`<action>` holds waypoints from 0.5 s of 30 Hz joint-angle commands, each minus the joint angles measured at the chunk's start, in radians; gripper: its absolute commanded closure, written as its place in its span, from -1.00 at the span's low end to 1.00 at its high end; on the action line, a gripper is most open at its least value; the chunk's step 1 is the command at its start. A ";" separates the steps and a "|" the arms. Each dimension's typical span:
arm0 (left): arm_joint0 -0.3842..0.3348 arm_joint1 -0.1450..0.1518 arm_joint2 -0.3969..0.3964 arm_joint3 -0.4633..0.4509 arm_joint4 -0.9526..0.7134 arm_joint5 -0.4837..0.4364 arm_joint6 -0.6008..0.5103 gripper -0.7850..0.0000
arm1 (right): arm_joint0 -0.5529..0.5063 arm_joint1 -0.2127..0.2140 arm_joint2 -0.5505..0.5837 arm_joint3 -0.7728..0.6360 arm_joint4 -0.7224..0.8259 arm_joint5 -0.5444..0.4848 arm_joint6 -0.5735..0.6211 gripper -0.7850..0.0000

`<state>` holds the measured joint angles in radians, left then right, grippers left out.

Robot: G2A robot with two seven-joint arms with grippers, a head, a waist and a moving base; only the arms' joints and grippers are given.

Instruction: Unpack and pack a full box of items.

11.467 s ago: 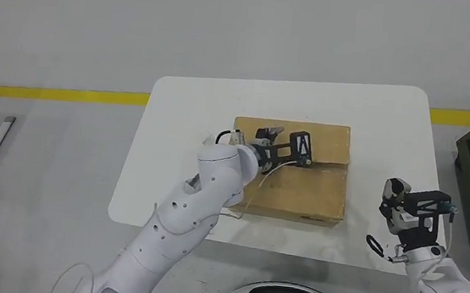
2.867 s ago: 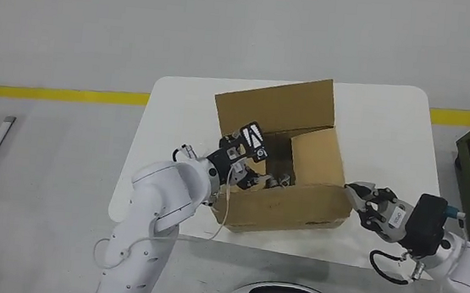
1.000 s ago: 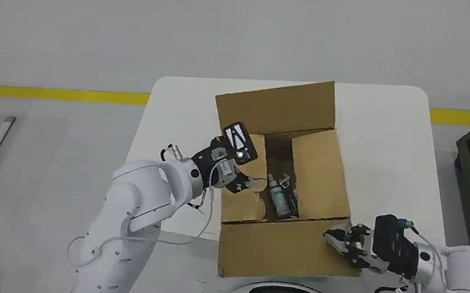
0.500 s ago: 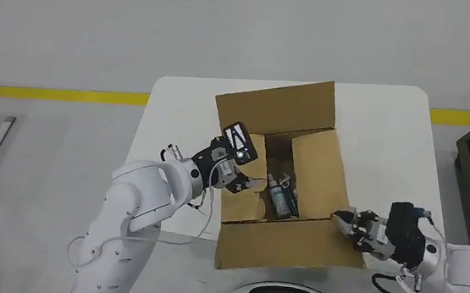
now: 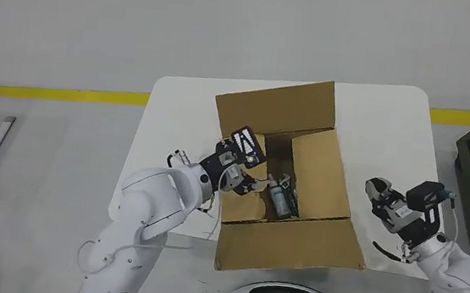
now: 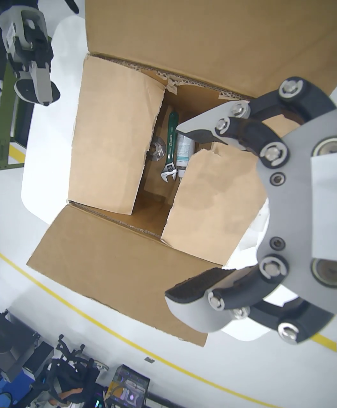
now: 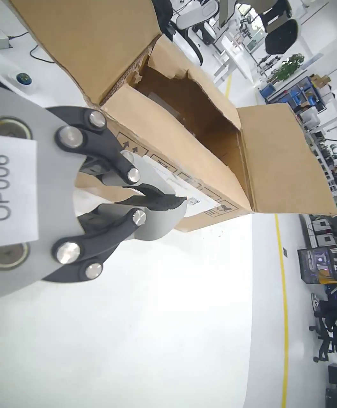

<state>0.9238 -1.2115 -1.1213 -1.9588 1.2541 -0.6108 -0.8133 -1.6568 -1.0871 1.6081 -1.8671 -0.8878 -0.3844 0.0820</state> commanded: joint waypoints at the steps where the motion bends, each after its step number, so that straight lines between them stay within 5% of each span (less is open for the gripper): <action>1: -0.006 -0.008 0.029 0.010 0.002 0.083 0.017 -1.00 | -0.004 -0.003 -0.016 -0.001 0.003 0.014 -0.016 1.00; 6: -0.024 -0.024 0.100 0.016 0.090 0.235 -0.003 -1.00 | -0.008 -0.006 -0.040 -0.002 -0.040 0.020 -0.027 1.00; 15: -0.024 -0.028 0.126 0.019 0.100 0.253 0.003 -1.00 | -0.016 -0.010 -0.056 0.006 -0.043 0.020 -0.041 1.00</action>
<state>0.8999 -1.2399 -0.9956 -1.9400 1.3543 -0.3578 -0.8107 -1.6718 -1.0972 1.5539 -1.8635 -0.9327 -0.3609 0.0402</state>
